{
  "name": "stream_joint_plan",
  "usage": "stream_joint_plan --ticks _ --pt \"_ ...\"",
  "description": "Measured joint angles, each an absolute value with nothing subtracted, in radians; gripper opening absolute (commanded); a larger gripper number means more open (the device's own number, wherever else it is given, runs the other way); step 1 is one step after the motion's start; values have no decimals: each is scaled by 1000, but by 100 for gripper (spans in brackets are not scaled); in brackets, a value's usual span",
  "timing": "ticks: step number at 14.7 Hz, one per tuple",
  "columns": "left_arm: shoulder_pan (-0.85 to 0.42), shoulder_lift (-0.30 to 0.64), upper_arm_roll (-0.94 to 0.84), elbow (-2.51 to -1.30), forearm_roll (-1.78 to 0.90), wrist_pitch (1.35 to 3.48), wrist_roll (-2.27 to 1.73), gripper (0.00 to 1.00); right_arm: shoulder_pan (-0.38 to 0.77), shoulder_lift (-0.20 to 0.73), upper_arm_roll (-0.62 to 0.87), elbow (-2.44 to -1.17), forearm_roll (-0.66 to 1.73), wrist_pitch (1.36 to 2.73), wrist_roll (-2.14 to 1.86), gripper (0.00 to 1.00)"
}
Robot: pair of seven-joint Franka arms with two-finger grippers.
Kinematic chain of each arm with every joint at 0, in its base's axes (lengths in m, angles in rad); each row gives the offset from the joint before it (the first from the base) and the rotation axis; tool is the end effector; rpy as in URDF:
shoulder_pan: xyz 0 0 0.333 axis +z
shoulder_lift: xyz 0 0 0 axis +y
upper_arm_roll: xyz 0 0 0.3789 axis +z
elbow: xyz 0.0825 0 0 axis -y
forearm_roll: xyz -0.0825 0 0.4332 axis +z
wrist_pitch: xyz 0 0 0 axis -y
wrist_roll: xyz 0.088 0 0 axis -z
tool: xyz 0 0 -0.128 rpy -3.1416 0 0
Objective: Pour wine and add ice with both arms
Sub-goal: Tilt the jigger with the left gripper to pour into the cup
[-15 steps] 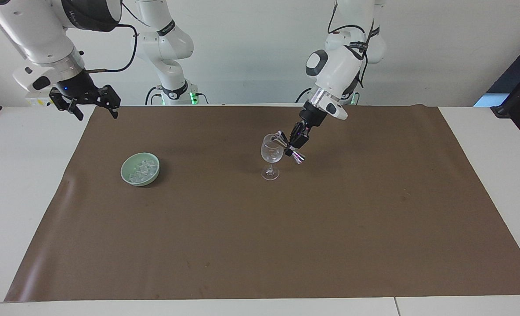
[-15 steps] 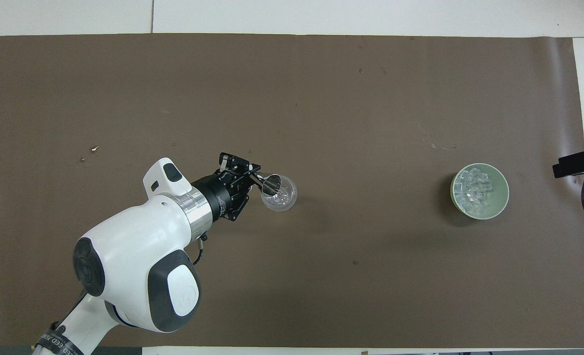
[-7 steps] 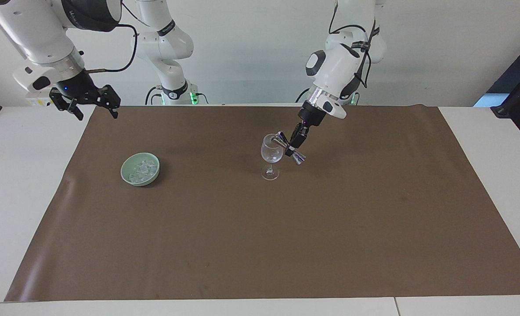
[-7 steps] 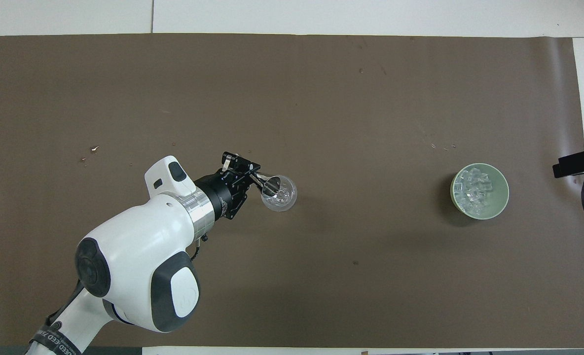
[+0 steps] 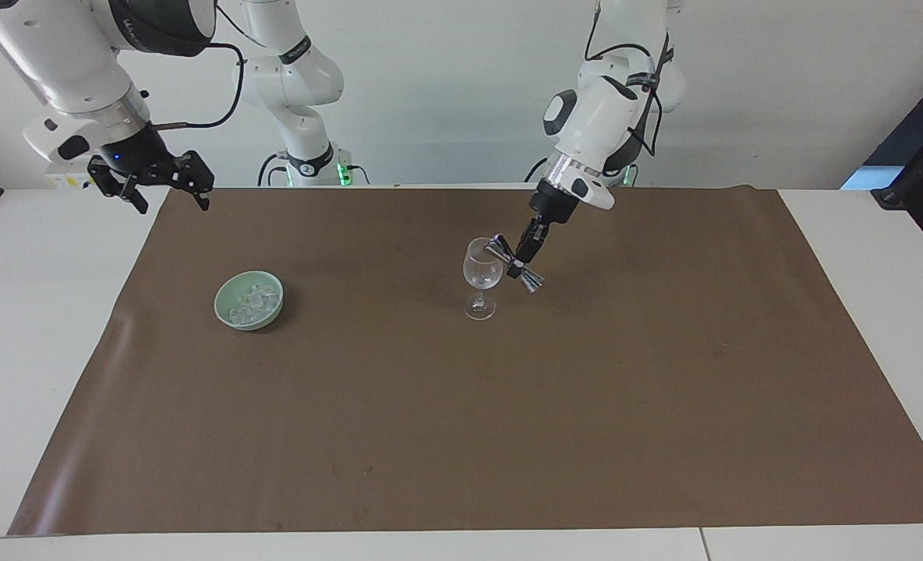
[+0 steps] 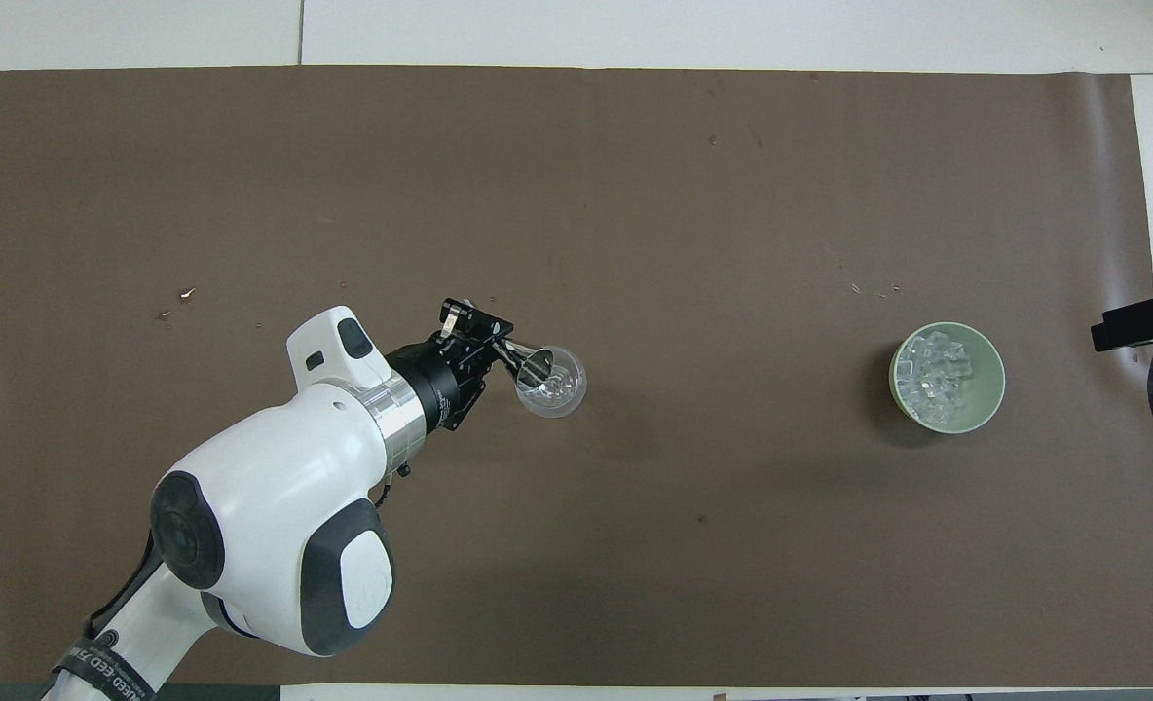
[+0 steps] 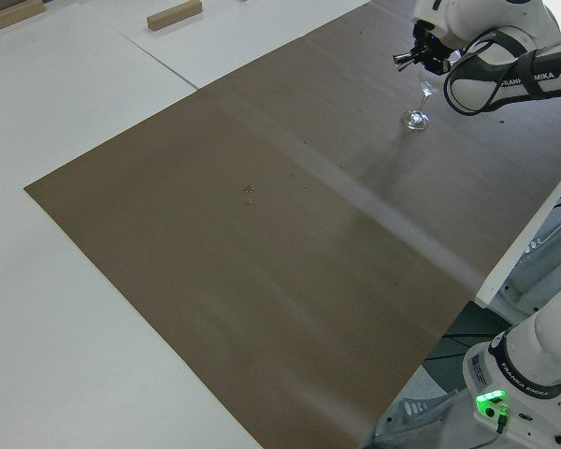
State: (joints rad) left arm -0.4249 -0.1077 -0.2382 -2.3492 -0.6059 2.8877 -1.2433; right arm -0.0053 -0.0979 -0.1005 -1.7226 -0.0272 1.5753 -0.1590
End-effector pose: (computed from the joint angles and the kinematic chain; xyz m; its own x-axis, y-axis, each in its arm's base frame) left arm 0.4693 -0.3312 0.4563 0.5017 0.8289 -0.2475 0.7567 -0.2818 0.5899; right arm 0.5600 -0.0658 0.6447 0.9972 0.0544 -0.0520 0.0549 -0.9984 0.0092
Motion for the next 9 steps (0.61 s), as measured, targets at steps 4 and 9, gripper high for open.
stream_joint_plan --ticks 4,9 --pt "-413 -108 -236 -2348 -555 2889 -1243 0 -5 -98 -101 -1723 -27 1575 -159 100" --pt "-396 -109 -234 -2332 -511 2890 -1243 0 -5 -98 -100 -1726 -27 1576 -159 100"
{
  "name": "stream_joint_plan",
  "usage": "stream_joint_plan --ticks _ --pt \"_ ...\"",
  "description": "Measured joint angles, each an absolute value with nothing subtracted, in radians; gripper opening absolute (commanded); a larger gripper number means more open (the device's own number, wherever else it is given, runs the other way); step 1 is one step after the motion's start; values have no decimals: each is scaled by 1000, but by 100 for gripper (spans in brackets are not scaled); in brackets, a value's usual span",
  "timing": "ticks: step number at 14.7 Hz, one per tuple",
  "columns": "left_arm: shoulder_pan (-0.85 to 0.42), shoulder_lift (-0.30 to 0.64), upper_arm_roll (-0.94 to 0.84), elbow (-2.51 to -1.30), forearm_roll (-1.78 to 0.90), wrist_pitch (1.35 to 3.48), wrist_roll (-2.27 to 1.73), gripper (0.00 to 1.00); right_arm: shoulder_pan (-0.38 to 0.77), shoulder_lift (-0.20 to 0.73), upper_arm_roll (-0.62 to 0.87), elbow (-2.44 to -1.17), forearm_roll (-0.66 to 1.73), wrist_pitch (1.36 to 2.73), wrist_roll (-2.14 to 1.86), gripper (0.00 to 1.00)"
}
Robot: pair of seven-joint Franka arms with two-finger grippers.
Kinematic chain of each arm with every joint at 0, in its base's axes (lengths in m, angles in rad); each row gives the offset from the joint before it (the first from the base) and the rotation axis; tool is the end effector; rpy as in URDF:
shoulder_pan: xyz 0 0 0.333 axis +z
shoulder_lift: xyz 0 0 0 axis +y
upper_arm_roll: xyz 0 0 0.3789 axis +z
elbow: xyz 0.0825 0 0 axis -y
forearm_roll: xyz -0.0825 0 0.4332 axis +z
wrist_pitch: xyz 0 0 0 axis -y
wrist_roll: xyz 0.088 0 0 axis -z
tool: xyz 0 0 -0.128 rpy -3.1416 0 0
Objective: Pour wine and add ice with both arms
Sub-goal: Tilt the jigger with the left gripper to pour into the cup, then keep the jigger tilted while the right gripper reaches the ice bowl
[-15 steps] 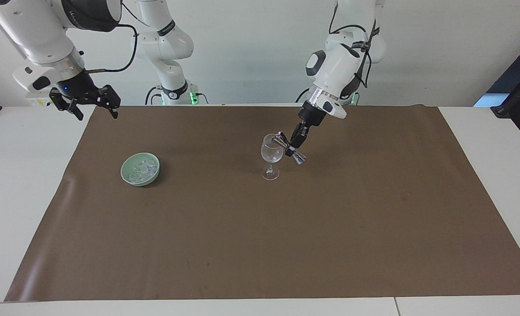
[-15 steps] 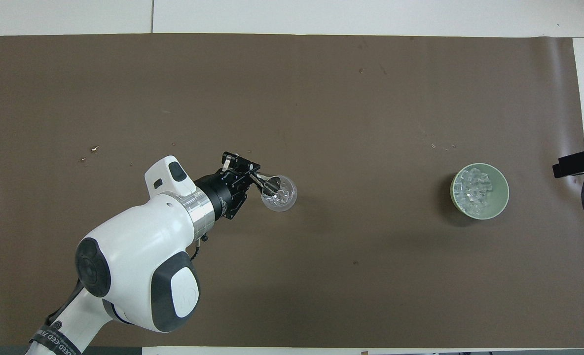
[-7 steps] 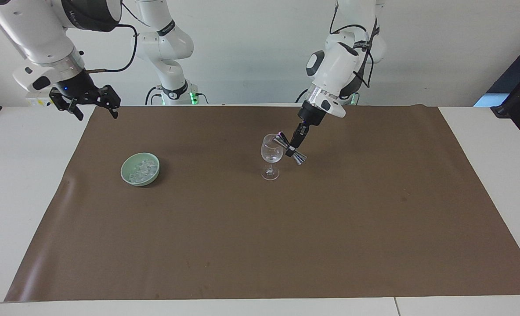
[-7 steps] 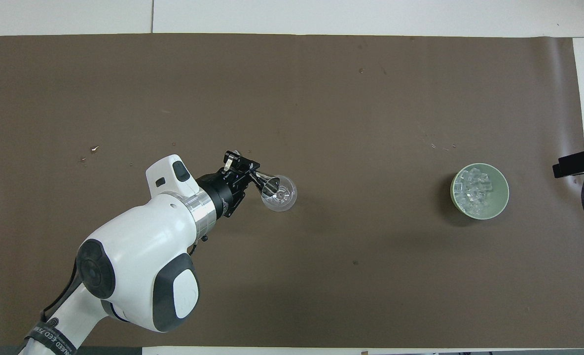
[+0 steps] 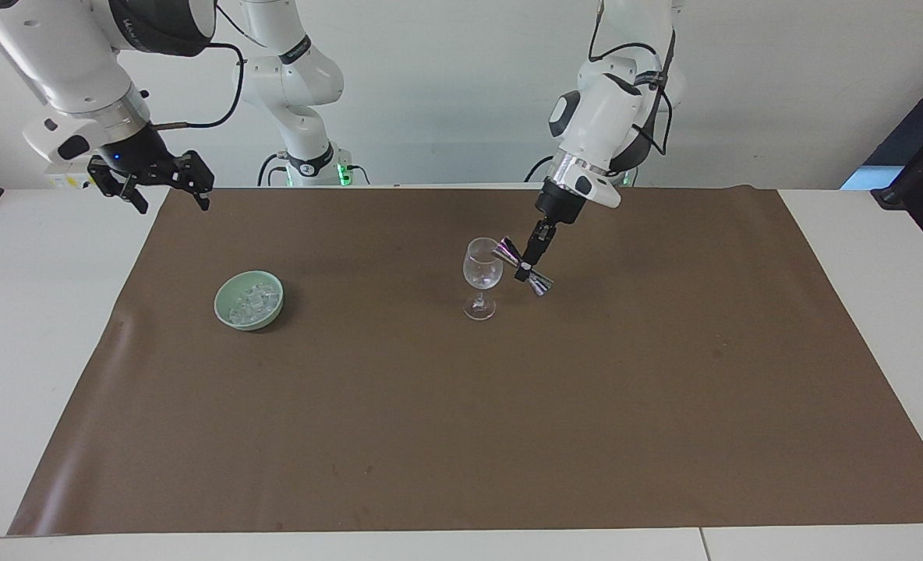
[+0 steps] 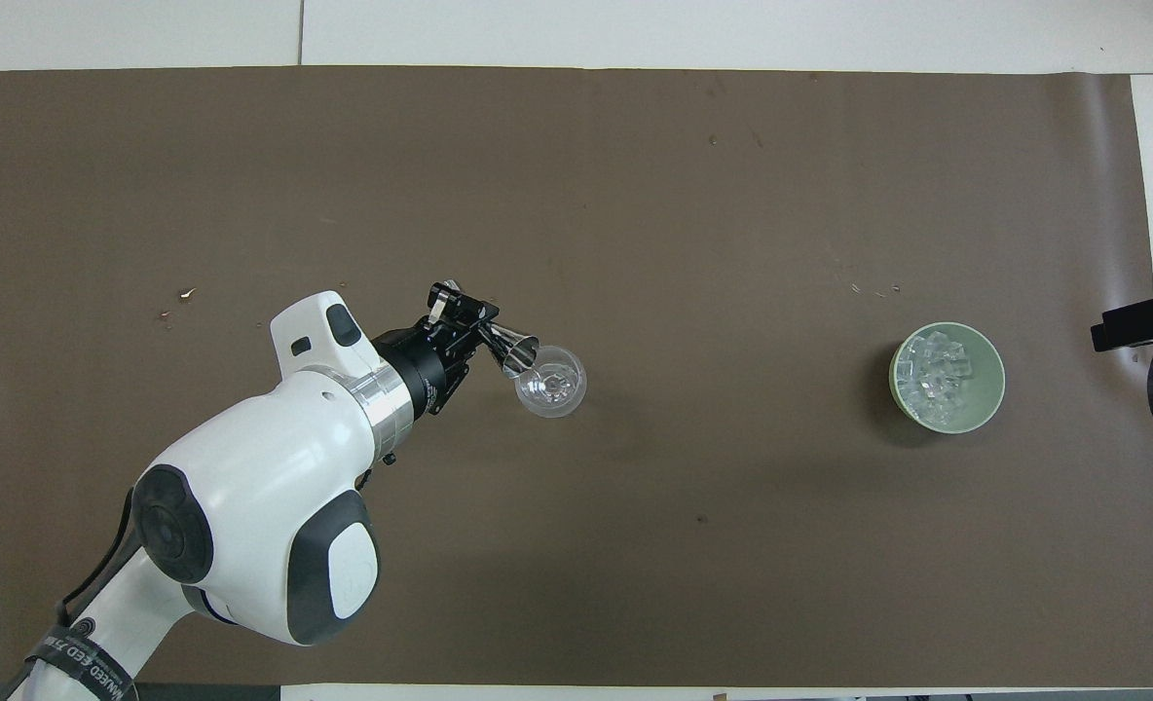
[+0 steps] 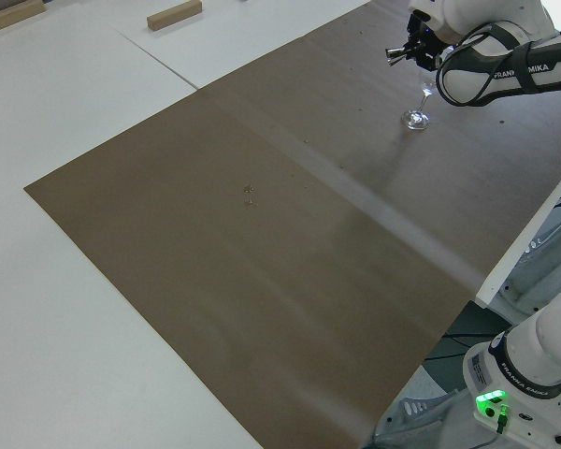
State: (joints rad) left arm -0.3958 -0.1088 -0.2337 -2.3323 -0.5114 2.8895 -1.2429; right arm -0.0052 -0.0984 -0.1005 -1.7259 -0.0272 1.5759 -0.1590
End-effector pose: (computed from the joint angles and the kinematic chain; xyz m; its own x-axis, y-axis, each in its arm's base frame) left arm 0.4823 -0.3223 0.4683 0.5348 0.8265 -0.1760 0.7131 -0.3297 0.6187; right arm 0.5597 -0.0657 0.6433 0.9970 0.0545 -0.0541 0.0551 -0.9984 0.0088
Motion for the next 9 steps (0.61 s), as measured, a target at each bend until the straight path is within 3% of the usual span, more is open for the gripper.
stream_joint_plan --ticks 9 --pt "-395 -108 -234 -2311 -367 2834 -1242 0 -6 -169 -102 -2057 -27 1916 -162 100"
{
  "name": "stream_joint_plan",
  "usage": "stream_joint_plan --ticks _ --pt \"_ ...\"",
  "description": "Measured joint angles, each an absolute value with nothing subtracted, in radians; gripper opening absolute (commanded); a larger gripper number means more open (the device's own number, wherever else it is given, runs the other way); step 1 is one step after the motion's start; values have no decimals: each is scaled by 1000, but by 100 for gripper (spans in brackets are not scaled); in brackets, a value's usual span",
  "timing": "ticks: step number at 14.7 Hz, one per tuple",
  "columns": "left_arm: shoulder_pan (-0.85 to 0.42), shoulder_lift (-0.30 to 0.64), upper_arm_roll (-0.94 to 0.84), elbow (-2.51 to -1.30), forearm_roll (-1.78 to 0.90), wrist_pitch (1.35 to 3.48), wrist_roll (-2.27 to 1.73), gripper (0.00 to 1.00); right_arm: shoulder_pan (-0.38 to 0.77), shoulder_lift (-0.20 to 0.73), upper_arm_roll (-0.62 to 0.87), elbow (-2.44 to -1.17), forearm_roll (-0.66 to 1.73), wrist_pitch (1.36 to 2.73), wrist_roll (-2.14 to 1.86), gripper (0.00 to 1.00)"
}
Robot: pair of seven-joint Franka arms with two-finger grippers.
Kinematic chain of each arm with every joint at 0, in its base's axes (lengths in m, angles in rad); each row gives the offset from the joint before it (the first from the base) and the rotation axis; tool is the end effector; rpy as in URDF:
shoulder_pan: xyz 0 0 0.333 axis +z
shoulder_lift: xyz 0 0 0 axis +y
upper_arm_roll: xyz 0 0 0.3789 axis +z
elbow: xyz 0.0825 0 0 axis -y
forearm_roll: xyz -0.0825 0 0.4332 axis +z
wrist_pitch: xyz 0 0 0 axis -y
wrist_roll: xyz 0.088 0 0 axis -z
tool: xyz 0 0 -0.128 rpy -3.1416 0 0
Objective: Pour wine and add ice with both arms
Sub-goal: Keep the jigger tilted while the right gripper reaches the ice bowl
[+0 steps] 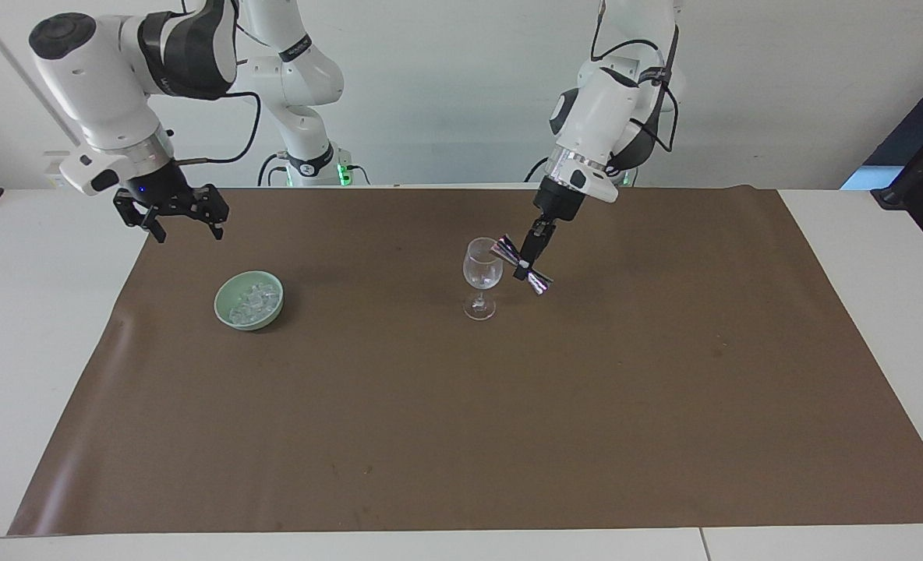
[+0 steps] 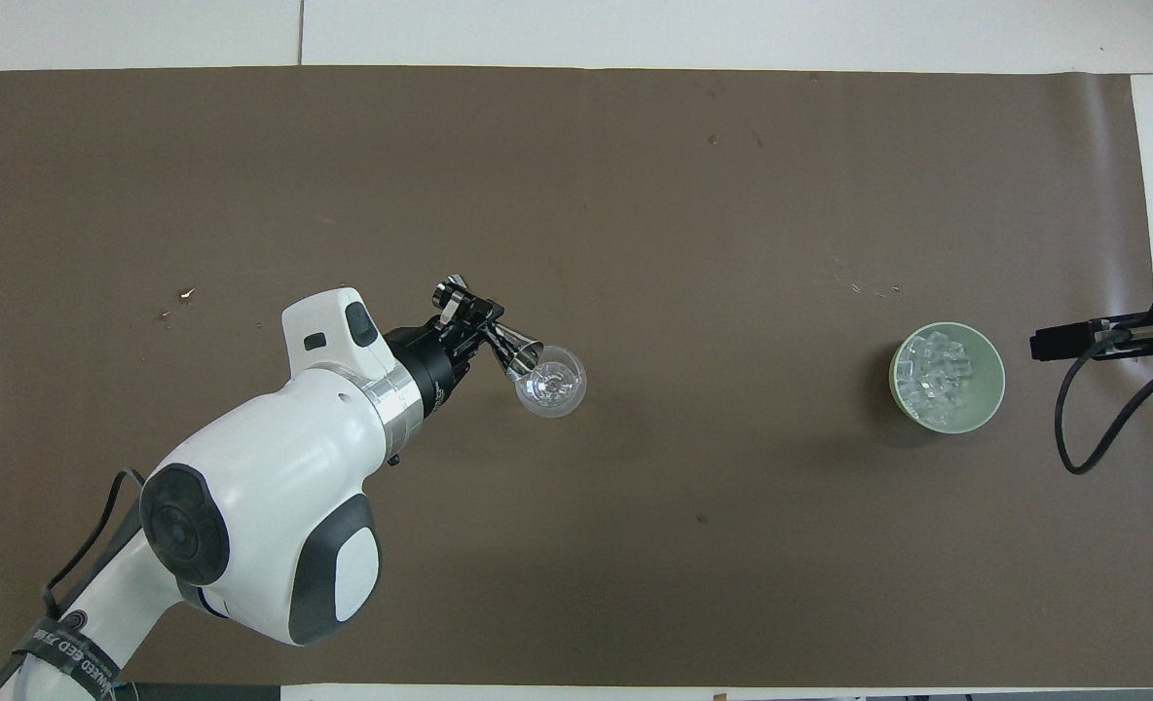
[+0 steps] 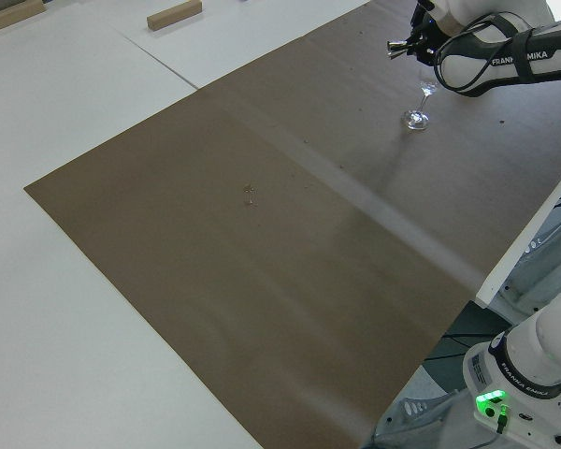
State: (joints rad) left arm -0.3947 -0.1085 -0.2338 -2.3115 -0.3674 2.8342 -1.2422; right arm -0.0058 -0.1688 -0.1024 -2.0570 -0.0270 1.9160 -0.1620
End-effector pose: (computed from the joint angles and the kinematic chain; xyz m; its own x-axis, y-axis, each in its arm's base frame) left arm 0.4806 -0.3327 0.4740 0.6228 0.7788 -0.0756 0.6513 -0.4625 0.6015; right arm 0.5429 -0.0642 0.5375 0.9976 0.0639 0.0252 0.0636 -0.9979 0.0127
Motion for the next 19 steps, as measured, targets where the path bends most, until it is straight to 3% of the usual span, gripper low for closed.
stream_joint_plan --ticks 8,19 --pt "-392 -108 -234 -2262 -282 2729 -1242 0 -4 -33 -101 -2239 31 2268 -283 100" --pt "-387 -101 -234 -2235 -226 2722 -1242 0 24 -2 -99 -2318 34 2389 -304 100"
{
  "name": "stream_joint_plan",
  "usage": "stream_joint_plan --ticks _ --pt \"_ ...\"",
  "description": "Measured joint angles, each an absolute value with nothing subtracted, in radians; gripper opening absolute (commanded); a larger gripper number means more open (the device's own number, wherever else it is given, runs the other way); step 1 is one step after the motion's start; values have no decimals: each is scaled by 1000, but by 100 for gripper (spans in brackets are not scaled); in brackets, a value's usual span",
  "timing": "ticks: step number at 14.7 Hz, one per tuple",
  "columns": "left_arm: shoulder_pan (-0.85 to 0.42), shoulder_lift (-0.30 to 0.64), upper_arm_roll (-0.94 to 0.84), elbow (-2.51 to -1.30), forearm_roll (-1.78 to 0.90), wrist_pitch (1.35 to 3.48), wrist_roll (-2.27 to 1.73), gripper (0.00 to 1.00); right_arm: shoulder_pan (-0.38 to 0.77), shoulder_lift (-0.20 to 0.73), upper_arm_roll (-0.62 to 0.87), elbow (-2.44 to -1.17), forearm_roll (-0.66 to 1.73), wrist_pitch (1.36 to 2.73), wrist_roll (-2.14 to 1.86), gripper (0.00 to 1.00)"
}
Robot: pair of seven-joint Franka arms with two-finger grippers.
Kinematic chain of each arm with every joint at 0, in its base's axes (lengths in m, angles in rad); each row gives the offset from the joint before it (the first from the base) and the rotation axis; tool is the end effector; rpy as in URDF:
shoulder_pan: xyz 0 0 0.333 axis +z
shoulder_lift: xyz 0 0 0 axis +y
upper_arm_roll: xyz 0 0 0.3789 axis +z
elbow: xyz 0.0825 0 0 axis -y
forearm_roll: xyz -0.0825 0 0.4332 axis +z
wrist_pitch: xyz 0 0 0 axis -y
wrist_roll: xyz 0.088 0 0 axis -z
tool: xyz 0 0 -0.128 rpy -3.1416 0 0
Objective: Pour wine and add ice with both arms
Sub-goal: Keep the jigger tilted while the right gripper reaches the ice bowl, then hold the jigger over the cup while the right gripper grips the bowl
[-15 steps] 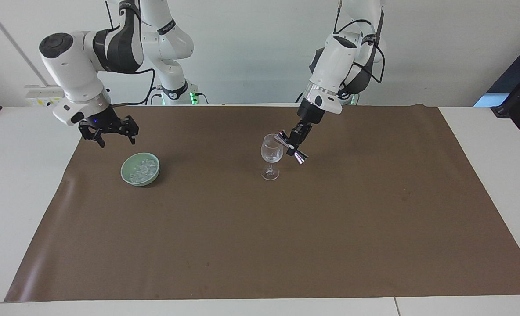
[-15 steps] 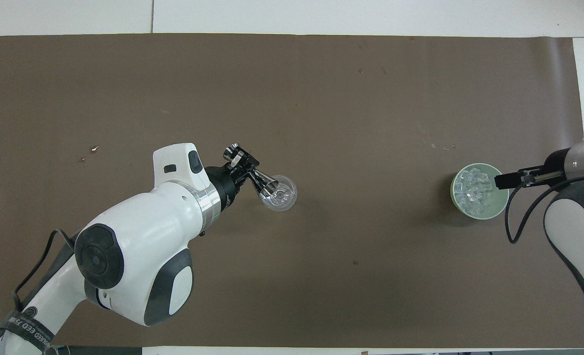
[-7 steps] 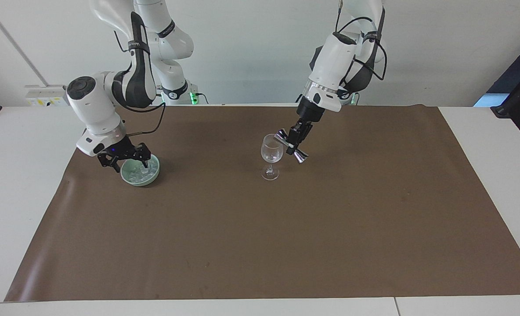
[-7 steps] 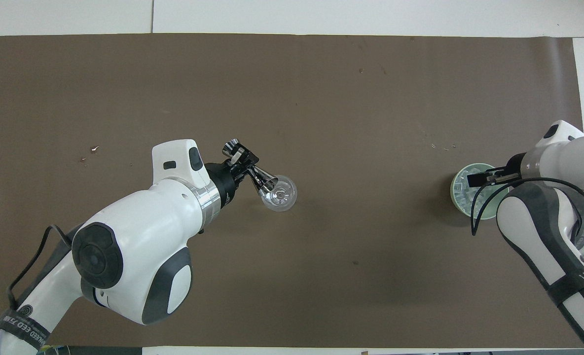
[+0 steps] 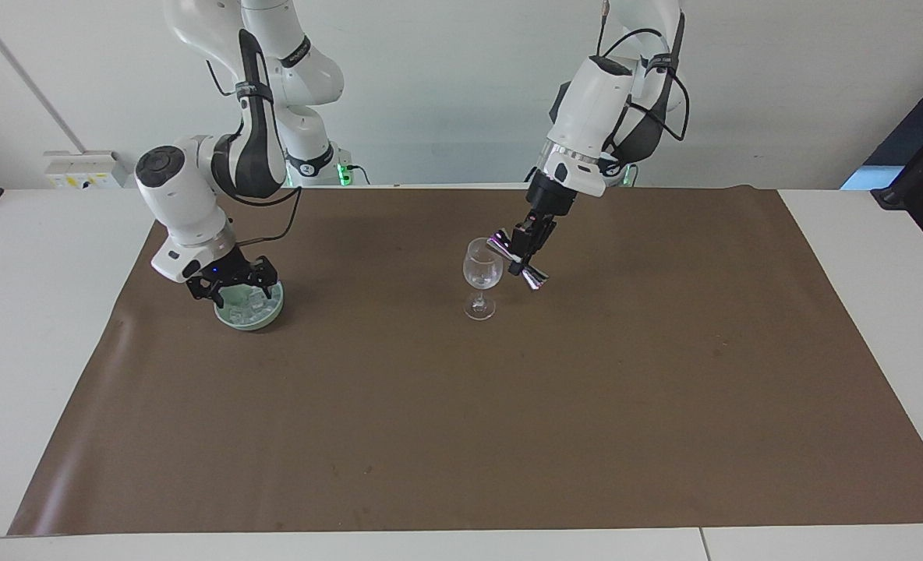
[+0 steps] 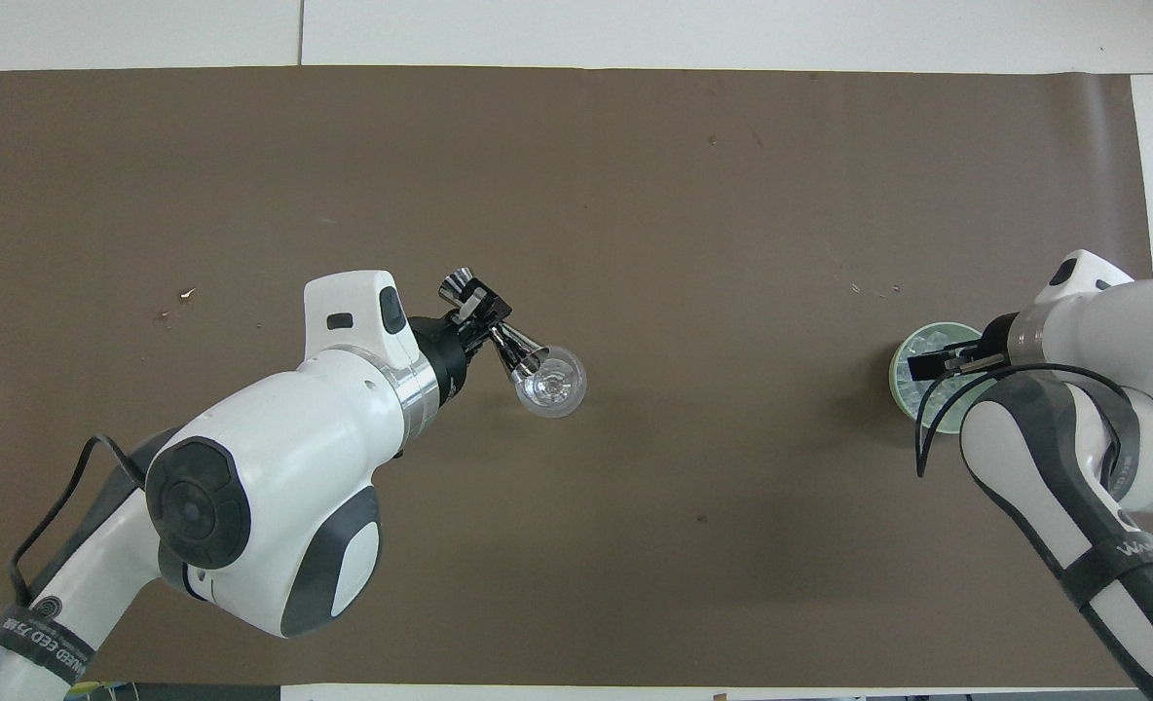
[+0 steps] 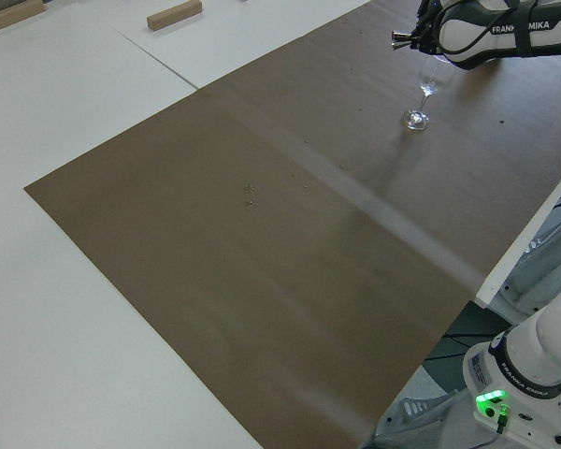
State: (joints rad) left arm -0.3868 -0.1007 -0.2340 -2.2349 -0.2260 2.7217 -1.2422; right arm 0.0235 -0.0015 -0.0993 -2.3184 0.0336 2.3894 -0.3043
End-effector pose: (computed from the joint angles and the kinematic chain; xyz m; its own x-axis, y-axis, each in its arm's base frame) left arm 0.4887 -0.3456 0.4968 0.6972 0.7167 0.0159 0.5867 -0.5831 0.5620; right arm 0.5516 -0.0411 0.3573 0.9763 0.2027 0.0762 0.2034 -0.9791 -0.0021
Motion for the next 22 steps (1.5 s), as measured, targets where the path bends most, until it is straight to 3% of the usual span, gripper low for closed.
stream_joint_plan --ticks 4,22 --pt "-387 -99 -234 -2222 -184 2720 -1242 0 25 8 -99 -2371 34 2452 -313 100" --pt "-388 -84 -237 -2195 20 2709 -1257 0 18 12 -102 -2384 96 2454 -352 100"
